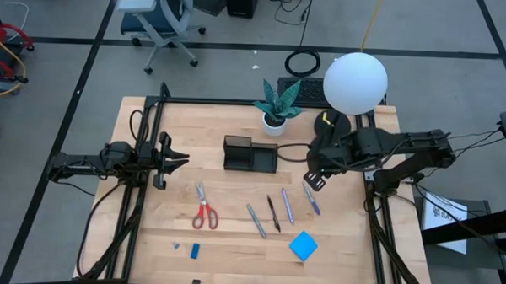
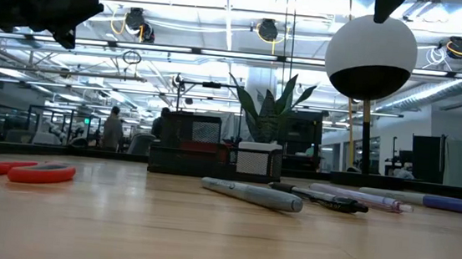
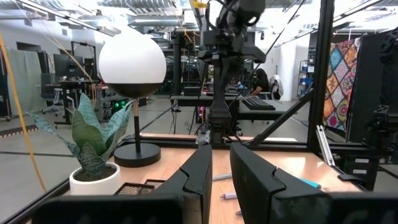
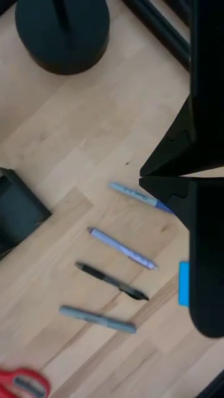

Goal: Pick and place office supplies into organizer
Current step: Put the blue marker into the black desk organizer

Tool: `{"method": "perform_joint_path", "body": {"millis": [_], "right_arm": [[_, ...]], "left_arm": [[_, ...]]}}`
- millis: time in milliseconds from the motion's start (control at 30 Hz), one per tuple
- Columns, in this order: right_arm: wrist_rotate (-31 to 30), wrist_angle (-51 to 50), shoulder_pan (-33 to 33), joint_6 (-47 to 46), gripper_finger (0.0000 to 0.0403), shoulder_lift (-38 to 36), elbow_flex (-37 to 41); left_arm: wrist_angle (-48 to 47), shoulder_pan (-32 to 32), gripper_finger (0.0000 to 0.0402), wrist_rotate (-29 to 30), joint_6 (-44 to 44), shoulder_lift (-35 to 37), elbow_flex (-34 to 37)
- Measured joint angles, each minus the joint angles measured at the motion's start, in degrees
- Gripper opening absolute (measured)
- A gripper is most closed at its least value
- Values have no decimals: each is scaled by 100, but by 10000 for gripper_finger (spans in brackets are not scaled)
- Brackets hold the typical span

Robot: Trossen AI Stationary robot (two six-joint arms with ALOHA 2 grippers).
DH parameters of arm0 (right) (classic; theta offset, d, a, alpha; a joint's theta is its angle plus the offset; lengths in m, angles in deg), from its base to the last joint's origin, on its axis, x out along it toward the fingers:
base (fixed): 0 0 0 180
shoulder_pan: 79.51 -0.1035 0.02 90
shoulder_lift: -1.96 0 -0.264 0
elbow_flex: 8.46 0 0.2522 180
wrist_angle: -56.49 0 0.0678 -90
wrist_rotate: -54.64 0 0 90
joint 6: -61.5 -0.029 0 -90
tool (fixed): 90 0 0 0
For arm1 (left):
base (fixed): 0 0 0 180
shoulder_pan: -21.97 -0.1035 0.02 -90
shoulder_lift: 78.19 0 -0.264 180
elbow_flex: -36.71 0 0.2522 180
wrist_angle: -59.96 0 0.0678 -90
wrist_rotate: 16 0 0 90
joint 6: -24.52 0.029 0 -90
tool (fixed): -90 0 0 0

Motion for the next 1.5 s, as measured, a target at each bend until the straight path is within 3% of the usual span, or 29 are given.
{"method": "perform_joint_path", "body": {"millis": [167, 400, 700, 1233, 1500], "right_arm": [[-13, 35, -95, -232, 0, 42, 213], [58, 329, -120, -530, 0, -84, 1080], [638, 999, -101, -659, 0, -210, 2186], [649, 2004, -102, -641, 0, -211, 2853], [1271, 2654, -99, -145, 0, -211, 3099]], "left_arm": [[-3, 2, 67, 0, 0, 1, 0], [-182, 1, 67, 0, -2, 0, 0], [-173, 1, 67, -2, -74, 0, 0], [-167, 1, 67, -1, -84, 0, 0], [-166, 2, 67, -2, -96, 0, 0]]}}
